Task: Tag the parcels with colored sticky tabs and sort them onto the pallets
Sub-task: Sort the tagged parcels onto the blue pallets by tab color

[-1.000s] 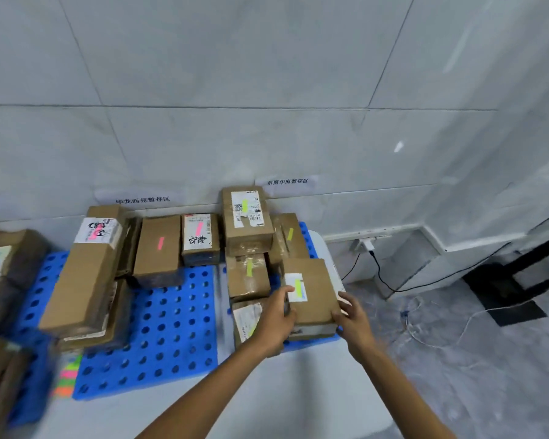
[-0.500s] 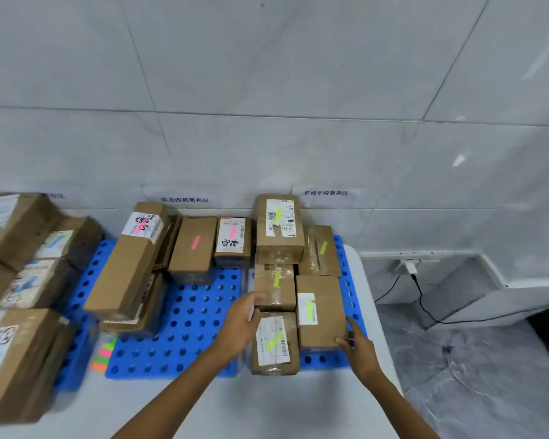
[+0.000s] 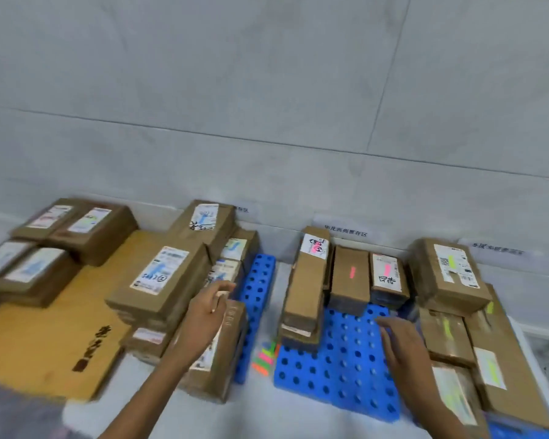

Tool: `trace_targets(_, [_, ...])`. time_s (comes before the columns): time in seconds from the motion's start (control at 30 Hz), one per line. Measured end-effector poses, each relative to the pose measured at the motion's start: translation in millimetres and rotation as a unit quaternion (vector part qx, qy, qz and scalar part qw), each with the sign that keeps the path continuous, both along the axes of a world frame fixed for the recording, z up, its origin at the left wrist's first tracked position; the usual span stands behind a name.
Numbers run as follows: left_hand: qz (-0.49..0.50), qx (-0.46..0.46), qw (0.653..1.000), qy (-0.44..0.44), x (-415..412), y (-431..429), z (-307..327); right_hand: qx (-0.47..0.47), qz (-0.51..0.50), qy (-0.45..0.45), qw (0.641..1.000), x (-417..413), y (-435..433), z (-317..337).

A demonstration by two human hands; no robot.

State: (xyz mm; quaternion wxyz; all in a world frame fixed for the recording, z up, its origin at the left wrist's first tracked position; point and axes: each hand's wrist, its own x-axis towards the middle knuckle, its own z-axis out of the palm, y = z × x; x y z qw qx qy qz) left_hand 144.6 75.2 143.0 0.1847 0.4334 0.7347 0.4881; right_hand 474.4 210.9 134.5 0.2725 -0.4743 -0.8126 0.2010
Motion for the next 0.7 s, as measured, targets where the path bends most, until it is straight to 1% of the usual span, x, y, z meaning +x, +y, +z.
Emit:
trace_targets(0.1, [0.018, 0.009, 1.000, 0.006, -77.3, -58.4, 16.5, -0.036, 0.055, 0.042, 0.997, -118.7, -51.3, 11.7])
trace_targets(0.17, [0.047, 0.006, 0.999, 0.016, -123.6, -93.8, 21.8, -0.006, 0.121, 0.047, 0.992, -186.0, -82.3, 16.0])
trace_targets(0.2, [0.065, -0.002, 0.997, 0.027, -146.2, -110.2, 22.8, -0.002, 0.146, 0.054, 0.988, -216.6, -95.7, 18.7])
trace_targets(0.33, [0.139, -0.026, 0.989, 0.046, -226.0, -167.4, 18.9, -0.039, 0.217, 0.076, 0.972, -320.7, -148.5, 33.9])
trace_targets(0.4, [0.163, -0.036, 0.985, 0.047, -252.6, -187.8, 17.9, -0.035, 0.262, 0.080, 0.961, -362.2, -167.2, 39.3])
trace_targets(0.53, [0.205, -0.043, 0.977, 0.048, -294.5, -214.4, 16.4, -0.067, 0.333, 0.085, 0.937, -428.4, -186.2, 46.2])
trace_targets(0.7, [0.266, -0.052, 0.962, 0.039, -330.9, -241.8, 9.9, -0.134, 0.384, 0.086, 0.910, -483.0, -199.6, 38.2])
